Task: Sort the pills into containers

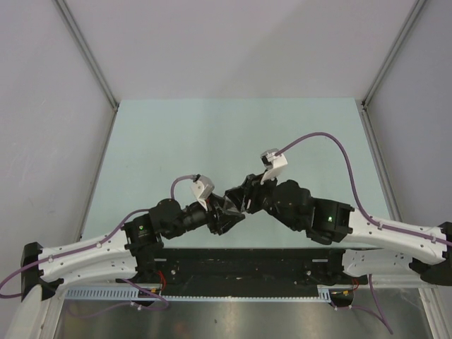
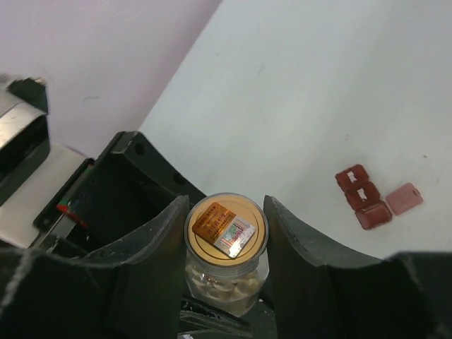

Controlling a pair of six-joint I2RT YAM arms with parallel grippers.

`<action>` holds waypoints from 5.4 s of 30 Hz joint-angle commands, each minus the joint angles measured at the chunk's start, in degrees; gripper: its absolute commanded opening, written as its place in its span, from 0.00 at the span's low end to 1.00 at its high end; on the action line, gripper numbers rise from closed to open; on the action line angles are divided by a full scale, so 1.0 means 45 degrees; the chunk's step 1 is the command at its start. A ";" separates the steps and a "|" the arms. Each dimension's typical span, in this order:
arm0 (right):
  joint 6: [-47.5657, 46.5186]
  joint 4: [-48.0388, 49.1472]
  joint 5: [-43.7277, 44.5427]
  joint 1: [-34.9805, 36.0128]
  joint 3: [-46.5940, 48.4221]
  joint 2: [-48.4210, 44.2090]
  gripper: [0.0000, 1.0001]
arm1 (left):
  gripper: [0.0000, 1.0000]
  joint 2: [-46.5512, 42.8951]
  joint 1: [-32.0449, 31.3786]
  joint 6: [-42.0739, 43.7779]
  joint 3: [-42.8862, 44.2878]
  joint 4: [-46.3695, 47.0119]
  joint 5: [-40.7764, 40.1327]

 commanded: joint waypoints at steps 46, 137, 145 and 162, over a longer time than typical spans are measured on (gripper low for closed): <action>-0.5116 0.6438 -1.2779 -0.3475 -0.3080 -0.4297 0.00 | 0.00 0.0203 -0.0038 0.0552 0.0367 0.3189 0.7097; -0.0525 -0.0984 -0.8365 -0.6795 -0.4877 0.2988 0.17 | 0.00 -0.3117 -0.0038 -0.0014 -0.2055 0.1021 -0.0130; -0.0604 -0.0671 -0.8268 -0.6814 -0.4877 0.3789 0.18 | 0.00 -0.3000 -0.0038 0.0045 -0.1977 0.1001 -0.0169; -0.0701 -0.0281 -0.7780 -0.6814 -0.4935 0.4610 0.10 | 0.00 -0.2981 -0.0038 0.0142 -0.1977 0.0943 -0.0325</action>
